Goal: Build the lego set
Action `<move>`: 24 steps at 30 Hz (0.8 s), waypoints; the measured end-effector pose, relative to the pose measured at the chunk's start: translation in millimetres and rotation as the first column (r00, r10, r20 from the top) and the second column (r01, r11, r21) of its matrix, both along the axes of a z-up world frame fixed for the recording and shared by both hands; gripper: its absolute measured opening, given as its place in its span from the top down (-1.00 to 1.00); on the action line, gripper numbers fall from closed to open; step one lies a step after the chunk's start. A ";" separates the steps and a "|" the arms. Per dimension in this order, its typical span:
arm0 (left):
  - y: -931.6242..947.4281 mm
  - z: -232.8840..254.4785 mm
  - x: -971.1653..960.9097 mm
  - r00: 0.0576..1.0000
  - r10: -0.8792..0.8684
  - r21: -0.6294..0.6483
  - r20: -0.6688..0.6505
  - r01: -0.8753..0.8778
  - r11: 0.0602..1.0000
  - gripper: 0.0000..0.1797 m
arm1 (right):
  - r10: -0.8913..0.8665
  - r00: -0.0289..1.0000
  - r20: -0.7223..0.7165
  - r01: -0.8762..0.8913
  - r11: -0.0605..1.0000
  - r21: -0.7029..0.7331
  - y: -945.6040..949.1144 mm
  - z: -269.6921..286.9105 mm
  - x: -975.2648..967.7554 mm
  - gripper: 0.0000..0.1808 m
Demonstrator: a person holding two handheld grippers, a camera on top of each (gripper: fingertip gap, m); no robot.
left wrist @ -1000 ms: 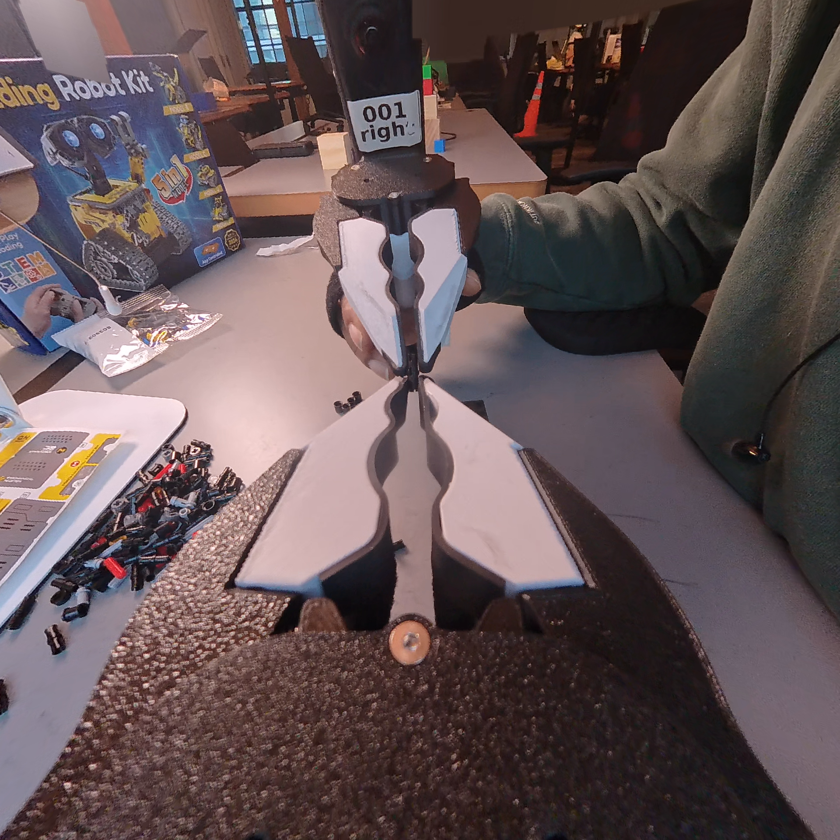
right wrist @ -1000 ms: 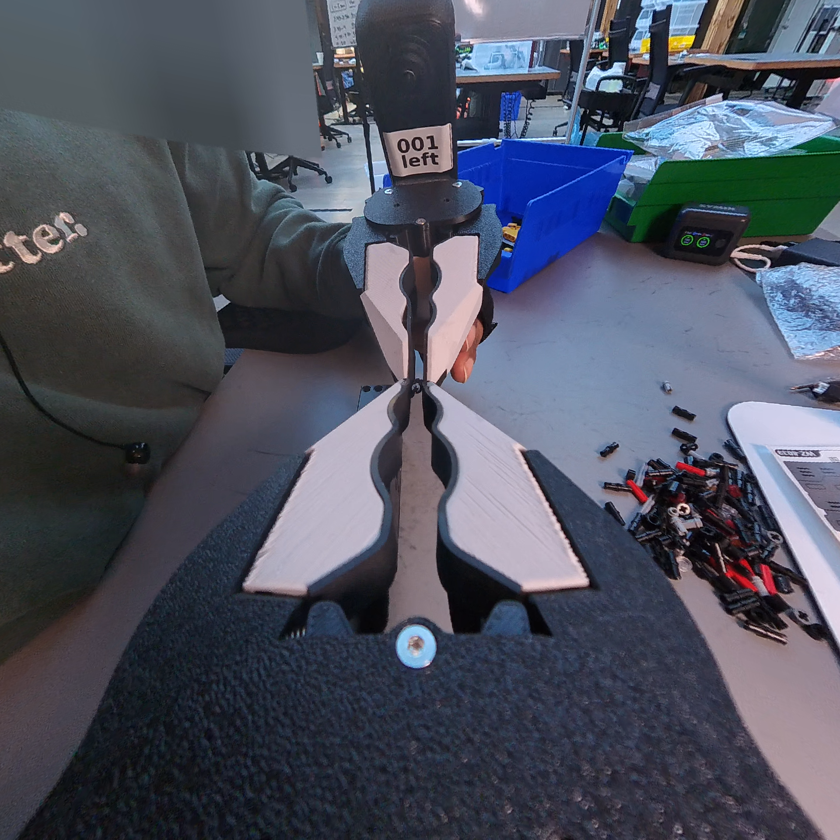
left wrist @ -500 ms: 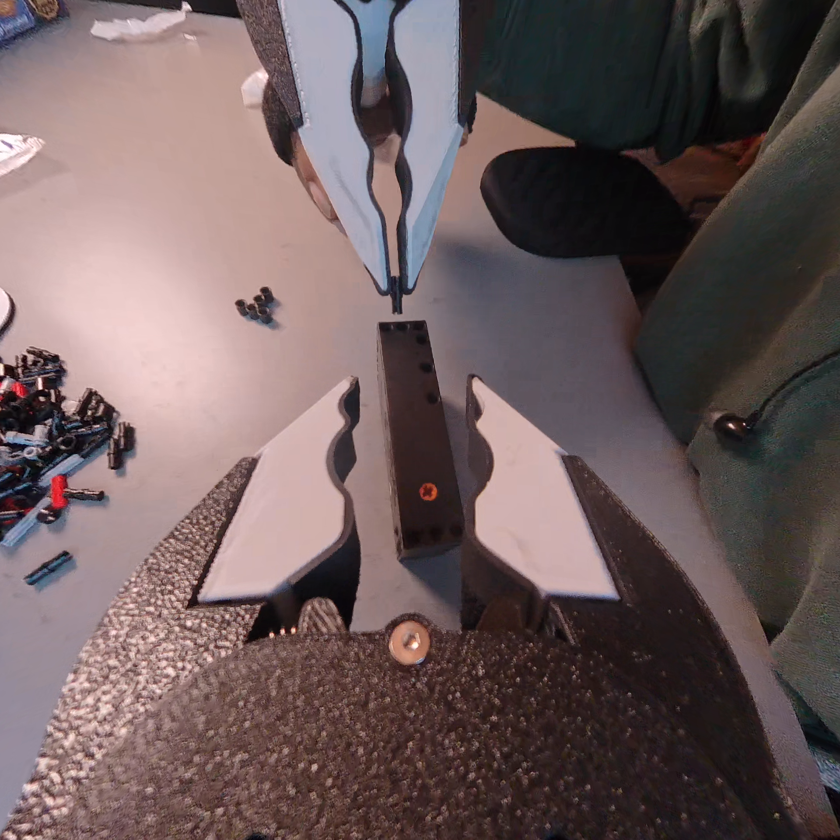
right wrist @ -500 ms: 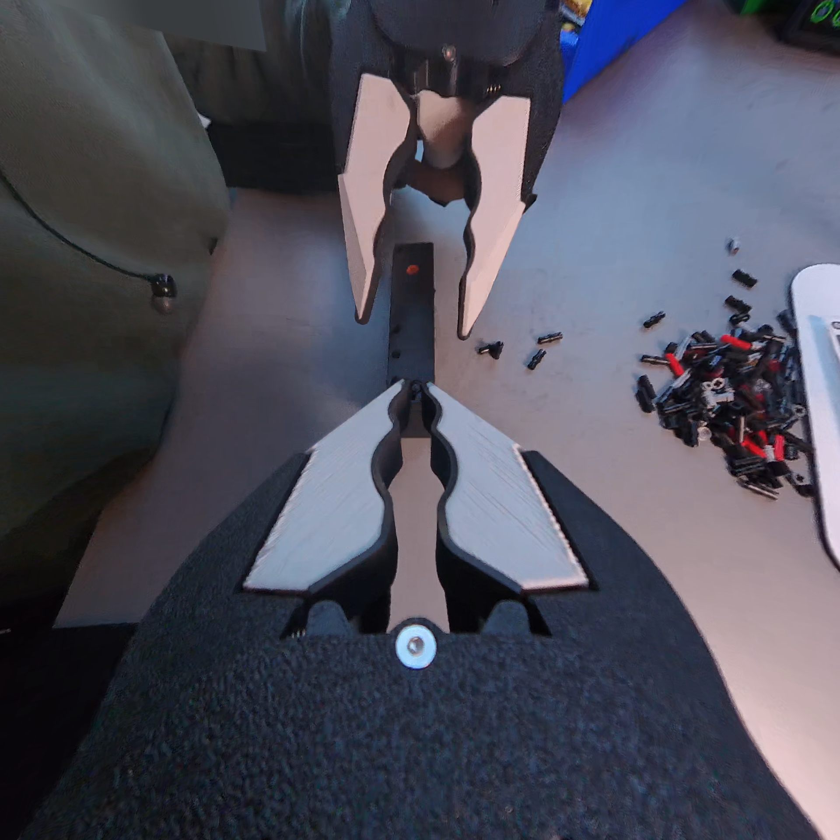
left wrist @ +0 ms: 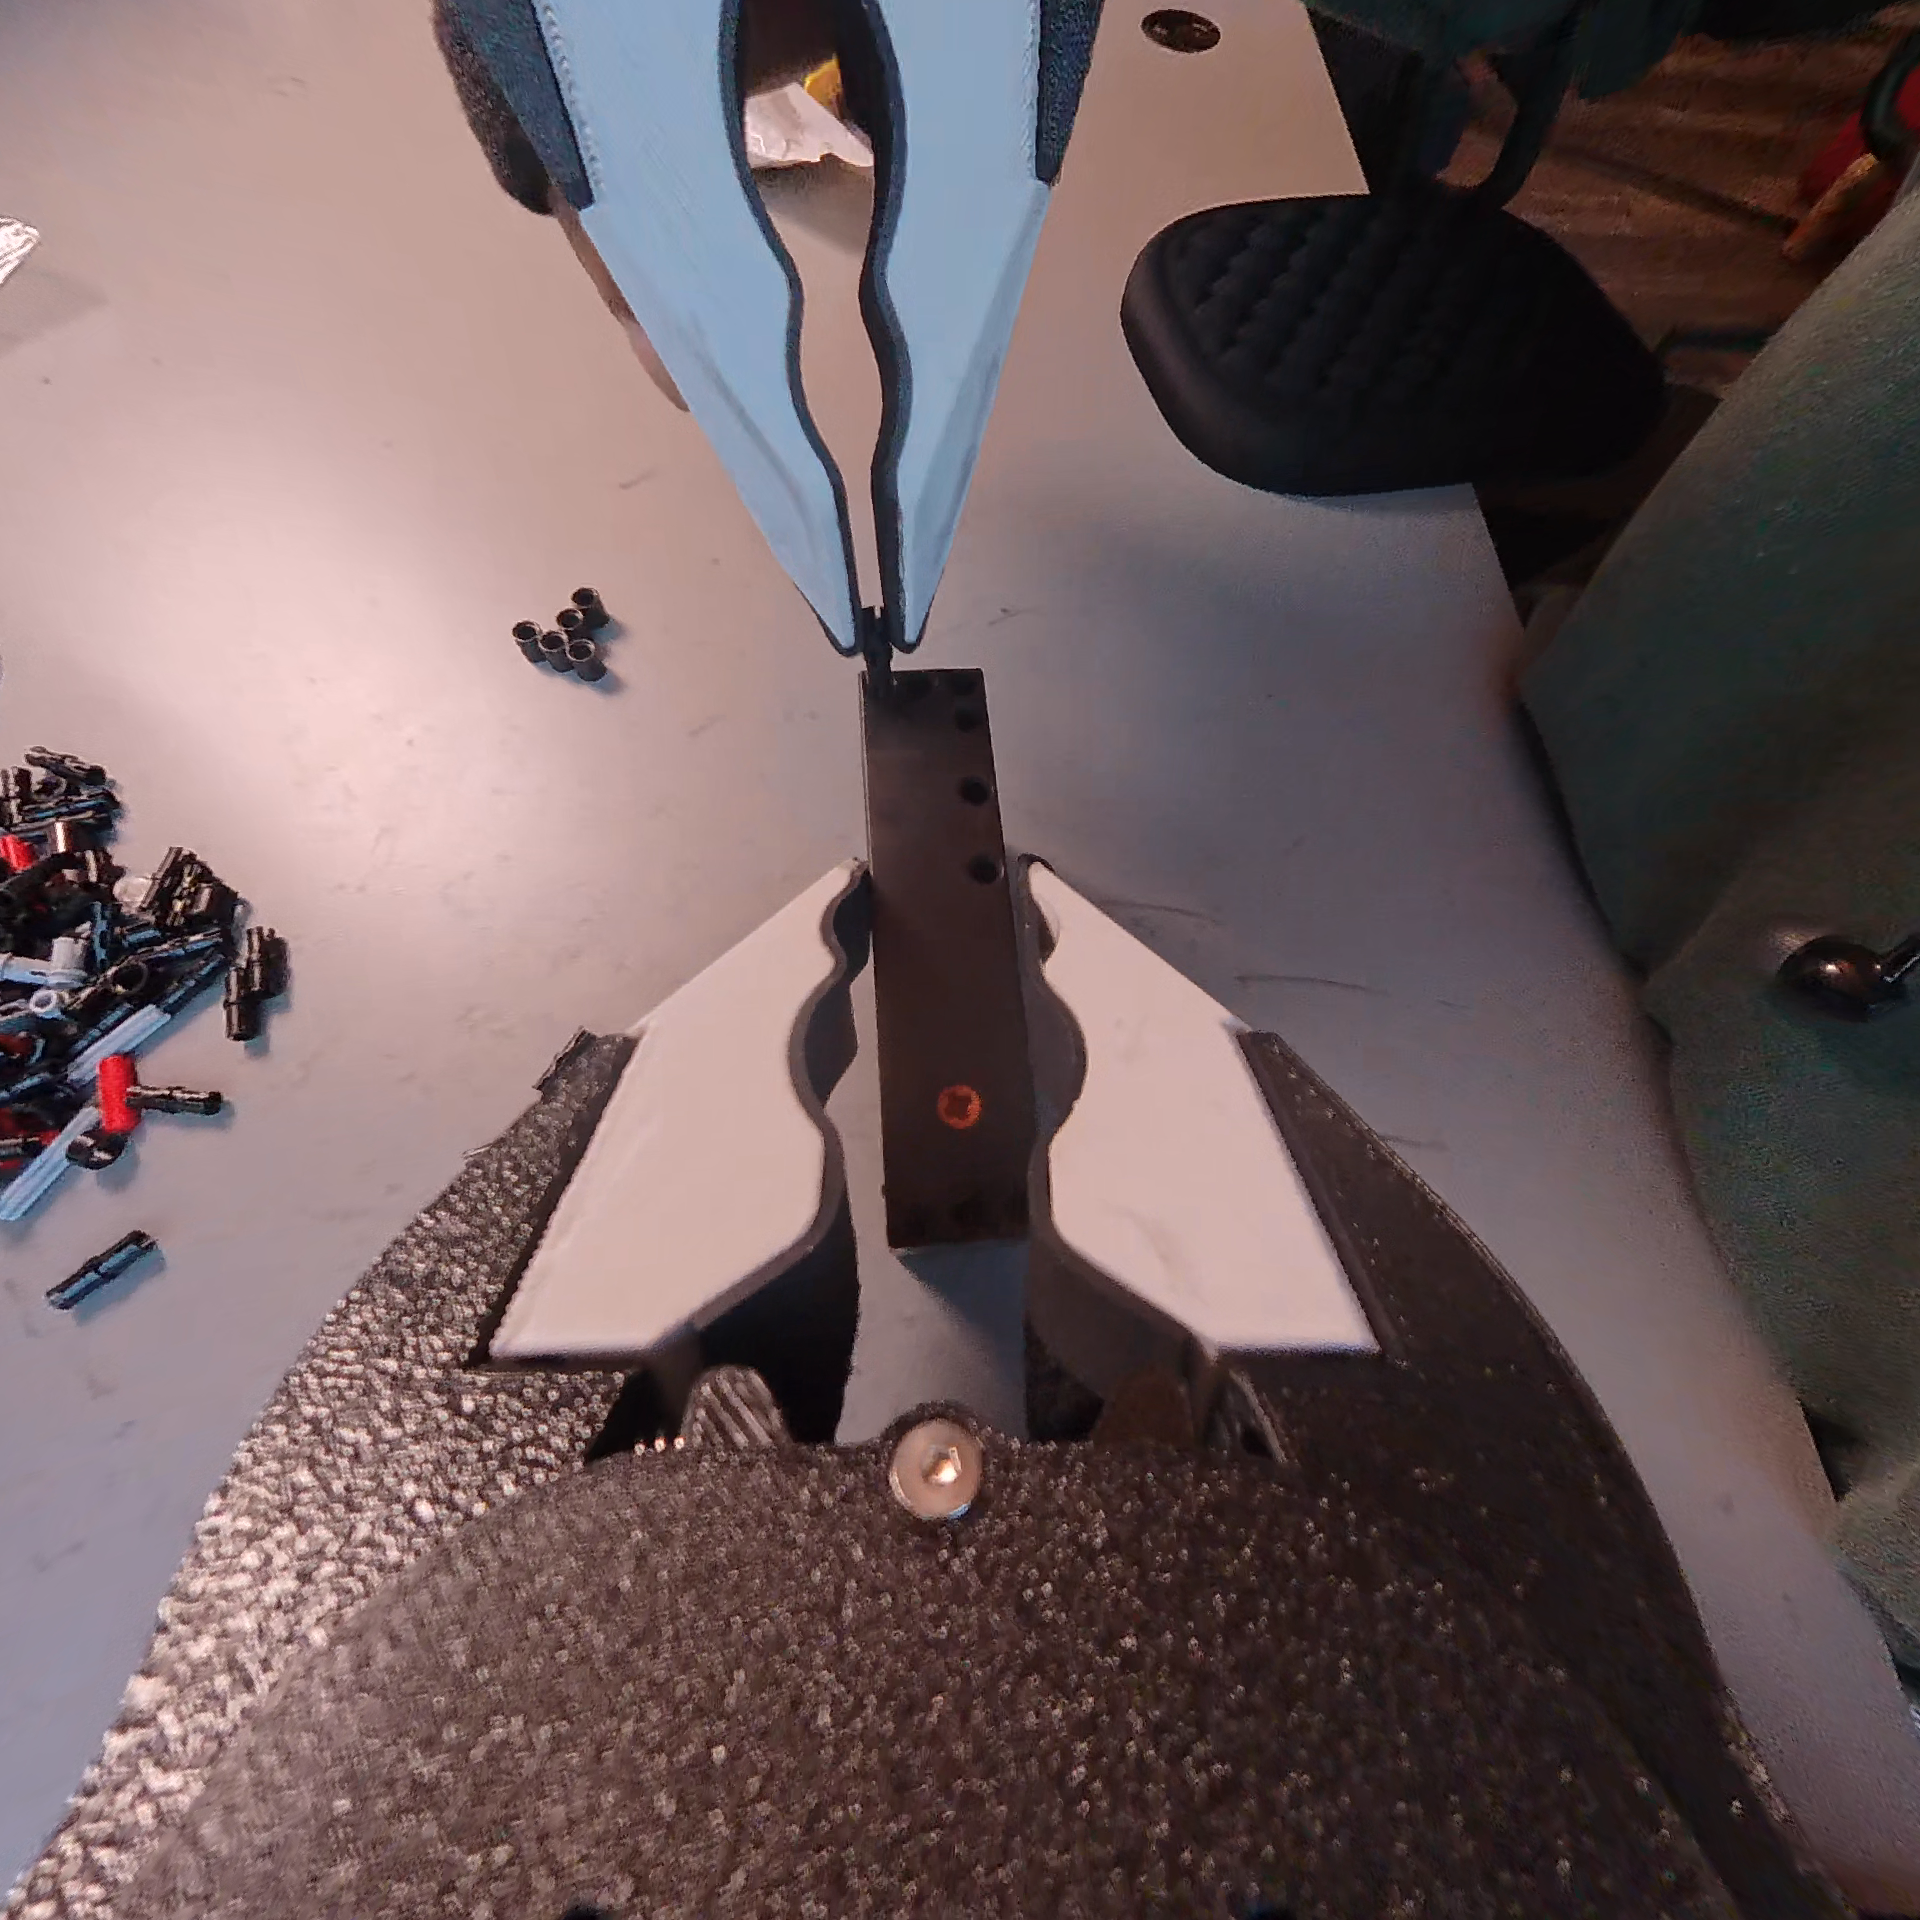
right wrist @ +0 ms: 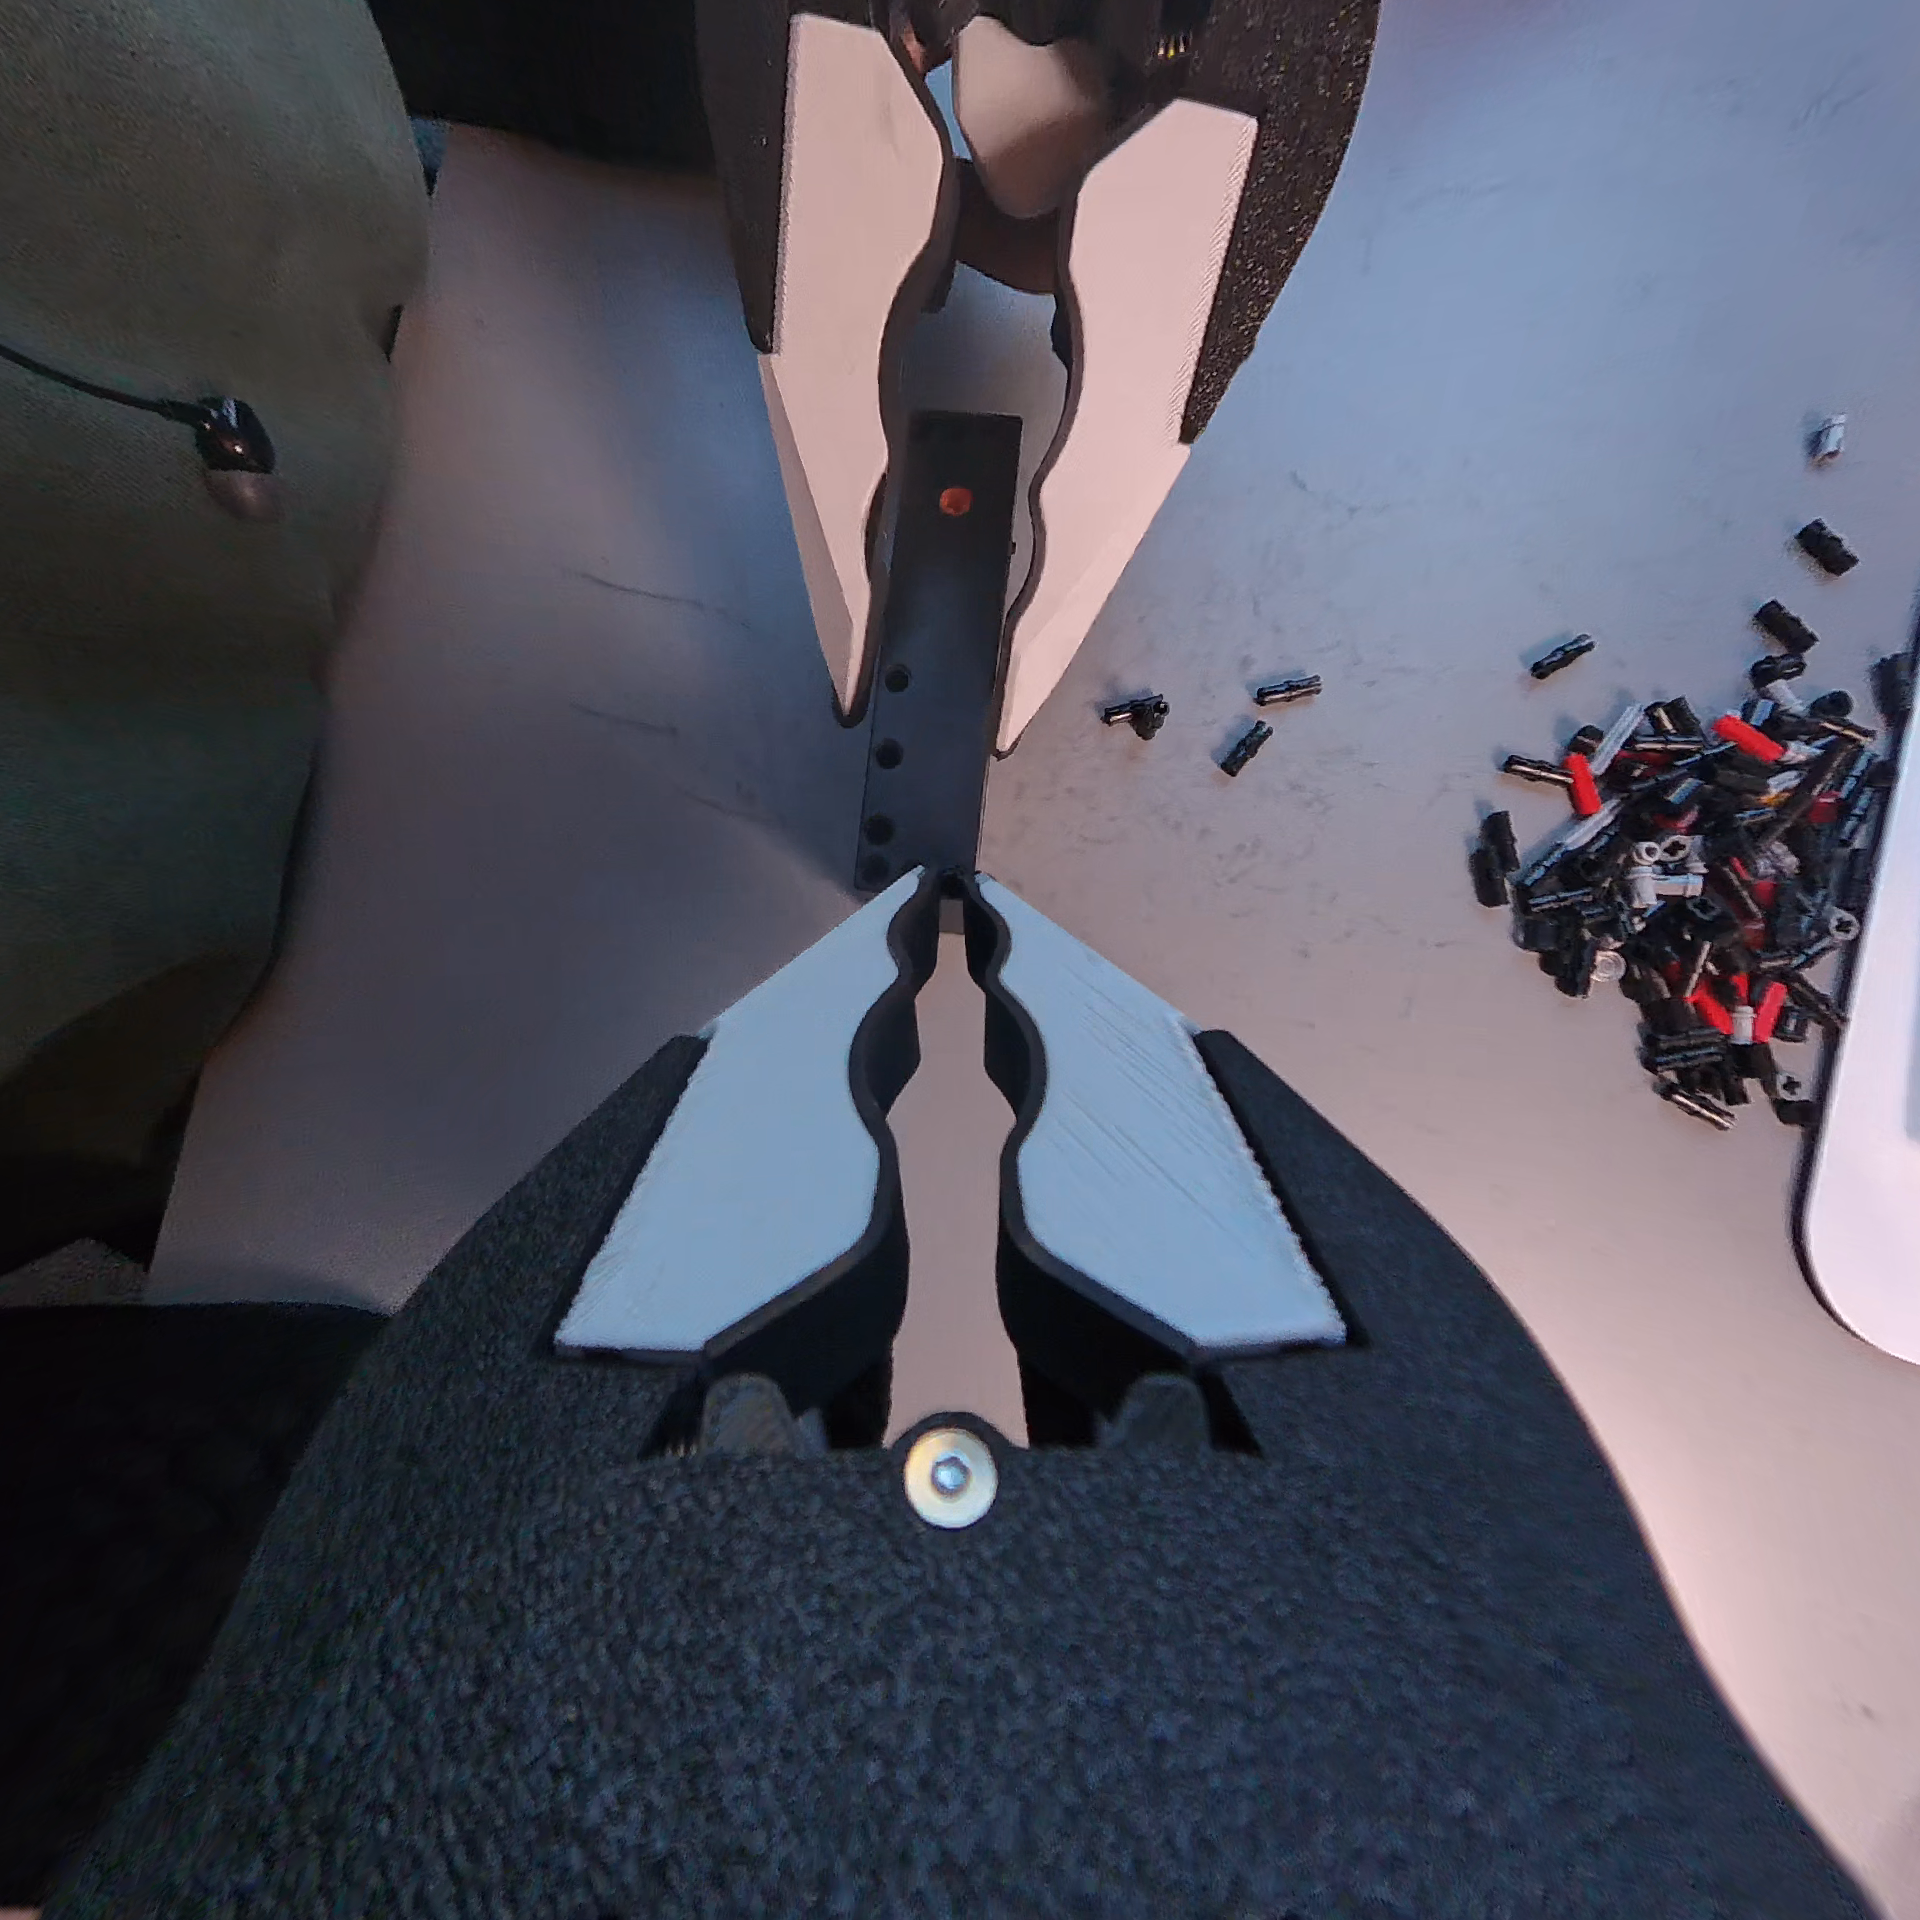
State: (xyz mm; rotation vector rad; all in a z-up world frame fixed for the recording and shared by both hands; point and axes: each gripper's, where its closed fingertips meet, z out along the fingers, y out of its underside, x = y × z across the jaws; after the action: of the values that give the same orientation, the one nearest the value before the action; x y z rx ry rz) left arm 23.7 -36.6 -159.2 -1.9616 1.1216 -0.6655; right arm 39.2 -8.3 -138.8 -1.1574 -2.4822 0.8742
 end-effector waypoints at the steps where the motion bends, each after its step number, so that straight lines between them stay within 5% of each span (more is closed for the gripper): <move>1: 0.2 0.0 -0.3 1.000 0.002 0.001 0.001 -0.002 1.000 0.70 | 0.012 1.000 0.013 -0.012 1.000 0.021 -0.3 0.1 -0.3 0.98; 11: 1.0 0.2 -0.7 1.000 0.011 0.000 0.020 -0.011 1.000 0.71 | 0.117 0.981 0.152 -0.143 0.974 0.176 -1.8 -0.1 -1.3 0.98; 24: 0.6 0.5 -0.9 0.999 0.010 -0.007 0.035 -0.010 1.000 0.71 | 0.122 0.982 0.148 -0.144 0.978 0.151 -2.9 -0.1 -1.8 0.98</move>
State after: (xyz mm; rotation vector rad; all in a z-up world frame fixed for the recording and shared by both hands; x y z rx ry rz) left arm 22.7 -35.9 -158.7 -1.9526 1.0894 -0.6962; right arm 37.4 -11.2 -139.0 -1.0400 -2.7115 0.6300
